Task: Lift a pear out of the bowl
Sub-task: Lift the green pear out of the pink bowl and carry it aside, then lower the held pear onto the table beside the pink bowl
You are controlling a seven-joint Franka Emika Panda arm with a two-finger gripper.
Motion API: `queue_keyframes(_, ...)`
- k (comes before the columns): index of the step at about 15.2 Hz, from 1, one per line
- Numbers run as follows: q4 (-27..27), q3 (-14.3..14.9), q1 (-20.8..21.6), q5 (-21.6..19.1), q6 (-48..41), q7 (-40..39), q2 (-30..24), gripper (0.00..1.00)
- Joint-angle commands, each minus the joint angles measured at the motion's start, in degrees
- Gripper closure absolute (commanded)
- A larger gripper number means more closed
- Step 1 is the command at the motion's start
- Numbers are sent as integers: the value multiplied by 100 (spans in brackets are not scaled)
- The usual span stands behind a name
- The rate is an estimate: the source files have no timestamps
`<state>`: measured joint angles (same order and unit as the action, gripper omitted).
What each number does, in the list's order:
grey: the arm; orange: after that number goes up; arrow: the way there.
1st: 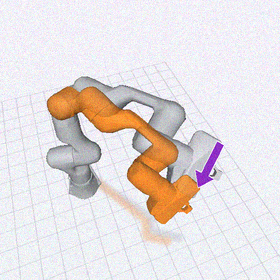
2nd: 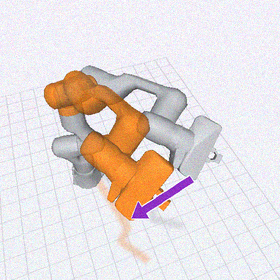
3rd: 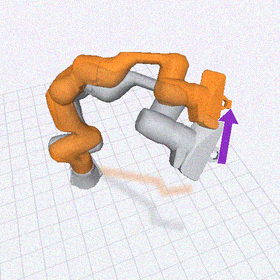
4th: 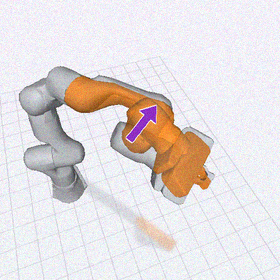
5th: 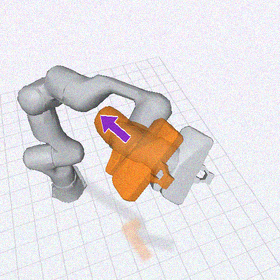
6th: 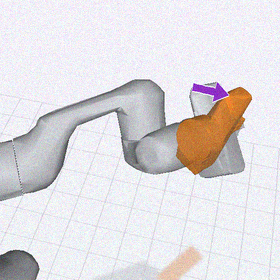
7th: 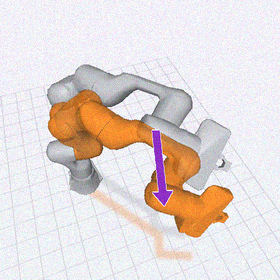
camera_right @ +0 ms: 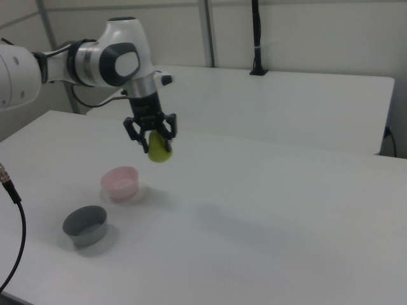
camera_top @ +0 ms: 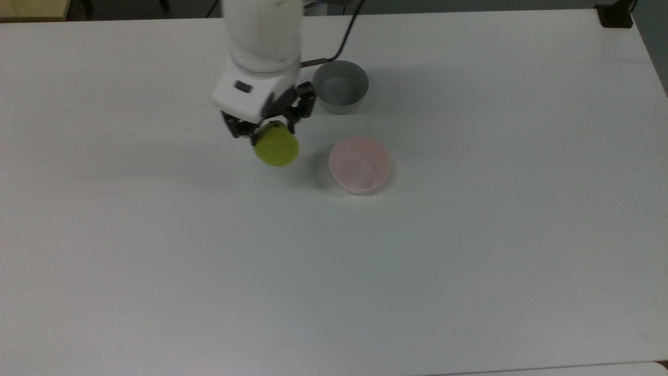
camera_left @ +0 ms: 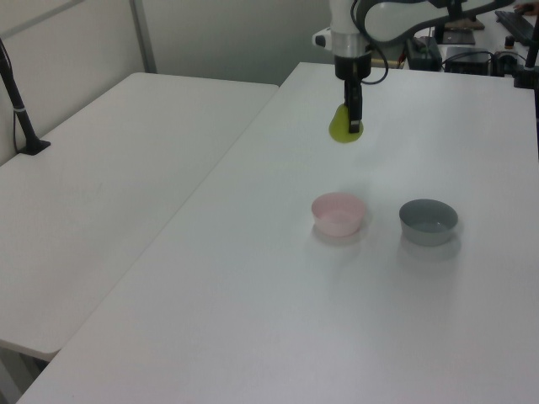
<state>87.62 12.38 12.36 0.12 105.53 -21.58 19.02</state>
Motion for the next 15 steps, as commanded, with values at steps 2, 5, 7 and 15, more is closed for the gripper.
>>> queue_keyframes(2,36,1,-462,5,-59,-250,-162,57)
queue_keyframes(5,45,1,-586,5,-7,-399,-101,57)
queue_keyframes(7,54,1,-595,5,37,-408,30,57)
queue_keyframes(15,177,-25,-595,-4,555,-347,611,57)
